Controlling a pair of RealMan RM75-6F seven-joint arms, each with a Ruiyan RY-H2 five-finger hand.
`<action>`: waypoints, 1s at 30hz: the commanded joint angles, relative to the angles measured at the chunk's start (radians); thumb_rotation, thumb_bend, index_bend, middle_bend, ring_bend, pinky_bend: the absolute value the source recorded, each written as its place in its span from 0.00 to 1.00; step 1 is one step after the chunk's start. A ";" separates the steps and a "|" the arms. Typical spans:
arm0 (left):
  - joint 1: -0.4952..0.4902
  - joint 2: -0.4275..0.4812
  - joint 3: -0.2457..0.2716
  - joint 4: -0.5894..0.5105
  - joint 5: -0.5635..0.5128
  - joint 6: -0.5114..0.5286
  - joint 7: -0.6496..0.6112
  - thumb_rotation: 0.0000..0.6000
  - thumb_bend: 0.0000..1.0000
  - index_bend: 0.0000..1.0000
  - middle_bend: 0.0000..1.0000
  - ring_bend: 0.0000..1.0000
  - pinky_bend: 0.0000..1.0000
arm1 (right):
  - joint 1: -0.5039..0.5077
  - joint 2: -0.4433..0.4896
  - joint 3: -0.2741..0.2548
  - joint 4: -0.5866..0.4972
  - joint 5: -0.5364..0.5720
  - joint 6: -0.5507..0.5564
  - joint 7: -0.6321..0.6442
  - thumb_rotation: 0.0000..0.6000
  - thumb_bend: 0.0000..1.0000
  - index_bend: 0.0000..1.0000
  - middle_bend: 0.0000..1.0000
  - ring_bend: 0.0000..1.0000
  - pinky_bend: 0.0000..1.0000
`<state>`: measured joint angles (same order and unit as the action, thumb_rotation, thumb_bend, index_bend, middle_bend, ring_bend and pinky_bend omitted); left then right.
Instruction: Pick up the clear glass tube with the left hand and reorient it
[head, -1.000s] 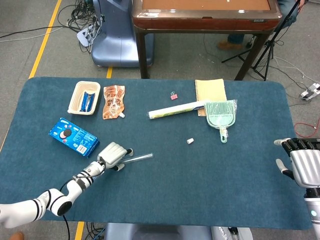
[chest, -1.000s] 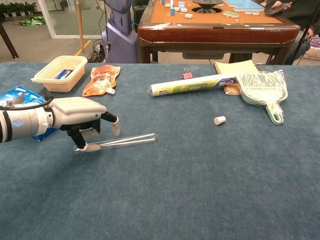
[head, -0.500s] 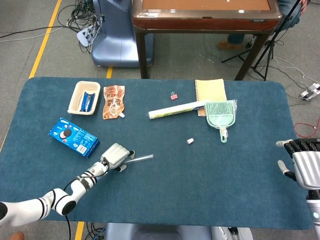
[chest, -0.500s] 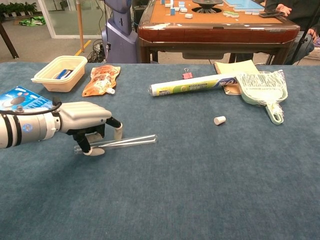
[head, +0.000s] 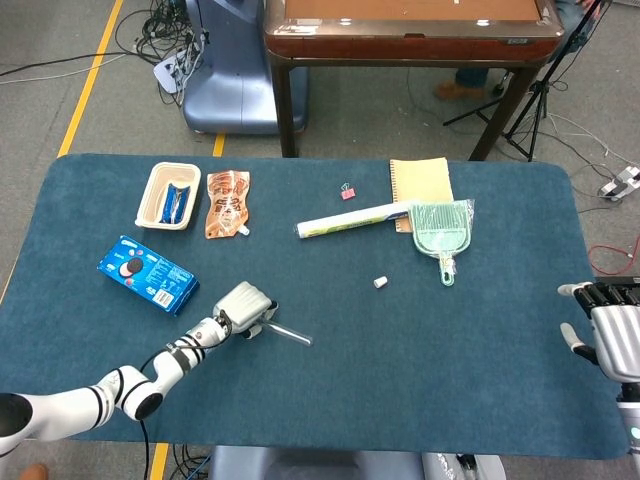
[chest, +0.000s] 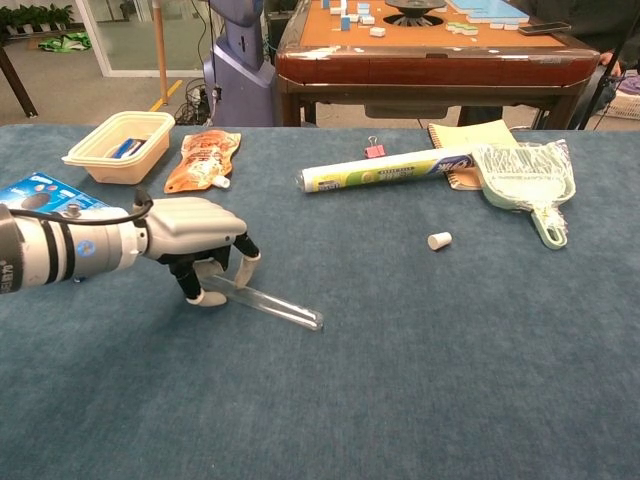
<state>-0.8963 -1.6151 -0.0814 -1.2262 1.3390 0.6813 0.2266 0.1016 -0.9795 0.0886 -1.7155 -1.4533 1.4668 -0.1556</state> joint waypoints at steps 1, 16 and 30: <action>-0.013 -0.007 -0.003 0.017 0.012 0.000 -0.004 1.00 0.29 0.55 0.93 0.96 0.81 | -0.003 0.000 0.000 0.002 0.002 0.003 0.003 1.00 0.30 0.36 0.36 0.29 0.32; -0.069 -0.016 -0.025 0.096 0.007 -0.018 0.018 1.00 0.29 0.29 0.88 0.91 0.82 | -0.019 -0.002 -0.001 0.008 0.001 0.022 0.018 1.00 0.30 0.36 0.36 0.29 0.33; -0.117 0.099 -0.002 -0.169 -0.311 -0.119 0.222 1.00 0.29 0.33 0.95 1.00 0.85 | -0.025 -0.010 -0.003 0.029 -0.006 0.027 0.046 1.00 0.30 0.36 0.36 0.29 0.33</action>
<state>-0.9966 -1.5273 -0.0968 -1.3662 1.0620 0.5729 0.4178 0.0766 -0.9892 0.0856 -1.6873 -1.4591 1.4931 -0.1103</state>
